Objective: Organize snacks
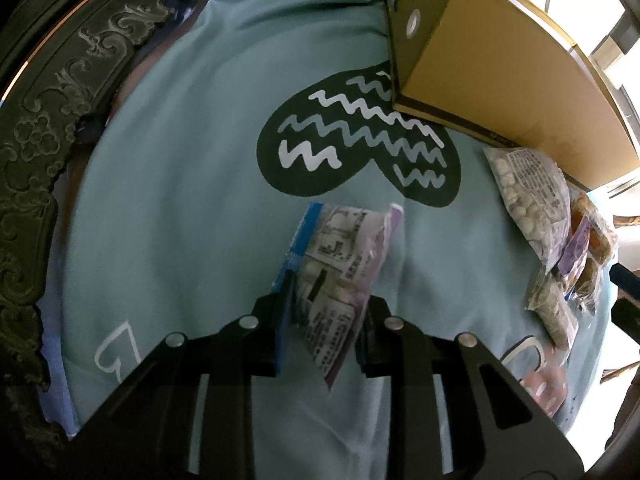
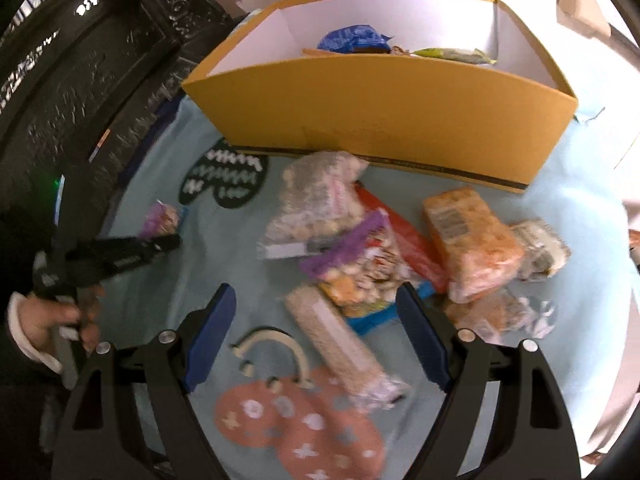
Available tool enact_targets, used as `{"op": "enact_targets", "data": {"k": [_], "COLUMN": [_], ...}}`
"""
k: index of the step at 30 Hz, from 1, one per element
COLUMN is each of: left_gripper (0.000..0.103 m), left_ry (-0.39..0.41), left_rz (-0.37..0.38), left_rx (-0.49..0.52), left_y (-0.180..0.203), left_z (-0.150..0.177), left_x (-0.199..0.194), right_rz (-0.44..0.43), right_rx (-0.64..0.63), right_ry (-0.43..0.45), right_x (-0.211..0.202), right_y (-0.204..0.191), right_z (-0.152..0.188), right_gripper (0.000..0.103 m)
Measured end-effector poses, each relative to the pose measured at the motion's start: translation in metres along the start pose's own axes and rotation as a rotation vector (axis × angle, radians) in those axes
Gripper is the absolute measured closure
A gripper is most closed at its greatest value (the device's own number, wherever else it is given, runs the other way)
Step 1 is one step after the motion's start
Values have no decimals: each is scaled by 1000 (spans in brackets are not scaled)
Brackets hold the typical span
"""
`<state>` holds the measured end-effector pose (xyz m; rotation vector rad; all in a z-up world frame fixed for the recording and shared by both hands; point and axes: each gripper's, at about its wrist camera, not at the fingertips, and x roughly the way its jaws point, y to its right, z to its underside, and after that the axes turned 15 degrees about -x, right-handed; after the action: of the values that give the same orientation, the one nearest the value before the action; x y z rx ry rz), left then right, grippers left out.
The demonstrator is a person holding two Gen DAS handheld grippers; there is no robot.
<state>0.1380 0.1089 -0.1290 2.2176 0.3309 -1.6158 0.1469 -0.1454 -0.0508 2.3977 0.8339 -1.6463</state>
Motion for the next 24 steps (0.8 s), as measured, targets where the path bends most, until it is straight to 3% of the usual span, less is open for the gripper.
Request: {"op": "enact_targets", "data": {"k": [3,8,13,14,16,17,18,21,24], "left_gripper": [79,79,79,79,79,79,79,79,79], "left_ry": [10,6,-13,-15,-16,-14,-17,-21,-17], "left_rz": [13,32,37,42,43,43,45,63,75], "left_rx": [6,32,17,14,13,19,21,24,44], "left_y": [4,14,11,10,9,11,12,12,17], "left_z": [1,4,6,3,3,-3,-3,-1,2], "left_x": [-7,-9,-2,3,4,6,7,6,3], "right_rz": [28,-19,111,135,206,239,237,219,169], "right_rx": [19,49,-3,-30,-123,-163,-175,-140,-39], "right_ry": [-28,-43,-61,-47,-61,-67,-72,-75,-17], "right_x": [5,28,54,55,60,59,58,48,24], "right_y": [14,16,15,13,9,6,6,15,25], "right_z": [7,1,-8,-9,-13,-13,-13,-7,-1], "right_gripper": [20,20,20,24,46,65,74,83,89]}}
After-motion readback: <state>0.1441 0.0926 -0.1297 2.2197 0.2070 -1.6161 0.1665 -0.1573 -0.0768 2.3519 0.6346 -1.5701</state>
